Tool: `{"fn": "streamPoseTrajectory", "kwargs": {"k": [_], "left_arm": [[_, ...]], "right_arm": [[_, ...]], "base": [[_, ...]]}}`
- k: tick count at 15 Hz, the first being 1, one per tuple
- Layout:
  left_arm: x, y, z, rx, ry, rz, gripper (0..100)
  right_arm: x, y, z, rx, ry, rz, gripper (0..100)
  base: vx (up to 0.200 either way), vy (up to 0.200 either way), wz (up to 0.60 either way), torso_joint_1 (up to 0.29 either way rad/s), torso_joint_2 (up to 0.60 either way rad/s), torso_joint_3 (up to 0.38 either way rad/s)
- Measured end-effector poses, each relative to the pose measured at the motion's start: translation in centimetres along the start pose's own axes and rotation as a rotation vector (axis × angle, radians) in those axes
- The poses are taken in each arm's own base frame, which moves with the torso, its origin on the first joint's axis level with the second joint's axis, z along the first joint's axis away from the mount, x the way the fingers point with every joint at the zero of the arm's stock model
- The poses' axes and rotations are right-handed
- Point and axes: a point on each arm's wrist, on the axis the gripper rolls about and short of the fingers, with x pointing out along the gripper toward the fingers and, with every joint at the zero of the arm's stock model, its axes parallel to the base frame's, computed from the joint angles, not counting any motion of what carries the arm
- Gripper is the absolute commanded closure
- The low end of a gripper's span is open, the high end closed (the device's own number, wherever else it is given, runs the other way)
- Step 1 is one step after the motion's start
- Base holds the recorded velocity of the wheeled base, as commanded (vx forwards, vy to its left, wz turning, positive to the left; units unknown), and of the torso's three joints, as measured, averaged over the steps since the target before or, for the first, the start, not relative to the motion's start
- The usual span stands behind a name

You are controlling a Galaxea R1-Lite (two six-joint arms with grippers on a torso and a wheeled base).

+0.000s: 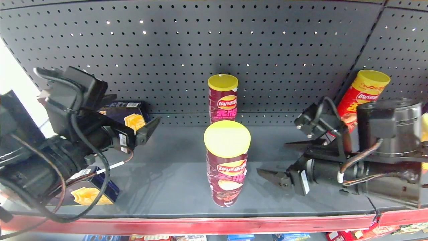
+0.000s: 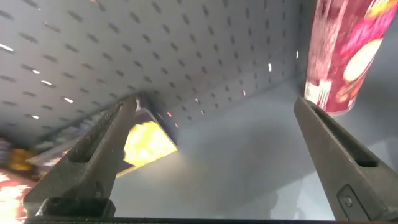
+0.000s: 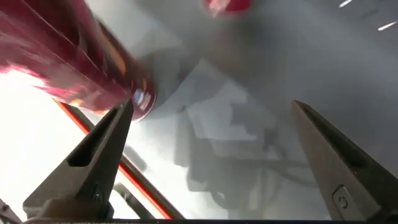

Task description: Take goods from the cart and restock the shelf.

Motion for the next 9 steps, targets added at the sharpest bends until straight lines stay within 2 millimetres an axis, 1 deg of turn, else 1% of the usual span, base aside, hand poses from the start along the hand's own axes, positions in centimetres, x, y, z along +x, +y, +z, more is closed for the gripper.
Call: {"fn": "streamPoseTrajectory", "kwargs": {"k": [2,4,7,9], "left_arm": [[-2.5,0.6,1.1,-0.003,-0.033,0.011,0],[-5.7,1.2,1.7,-0.004,-0.045,0.013,0],[-11.4,2.0,1.8,-0.005,-0.044,0.025,0],[-15.7,2.3,1.0,-0.003,-0.032,0.026,0]], "right_arm": [[-3.2,-0.5,0.5,0.008,-0.067,-0.032,0],[-6.7,-0.8,0.2,0.014,-0.130,-0.071,0],[-11.8,-0.7,-1.9,0.016,-0.207,-0.098,0],[-14.6,-0.4,-3.9,0.020,-0.251,-0.107,0]], "base": [[0.000,0.000,0.00,0.000,0.00,0.000],[0.000,0.000,0.00,0.000,0.00,0.000],[0.000,0.000,0.00,0.000,0.00,0.000],[0.000,0.000,0.00,0.000,0.00,0.000]]}}
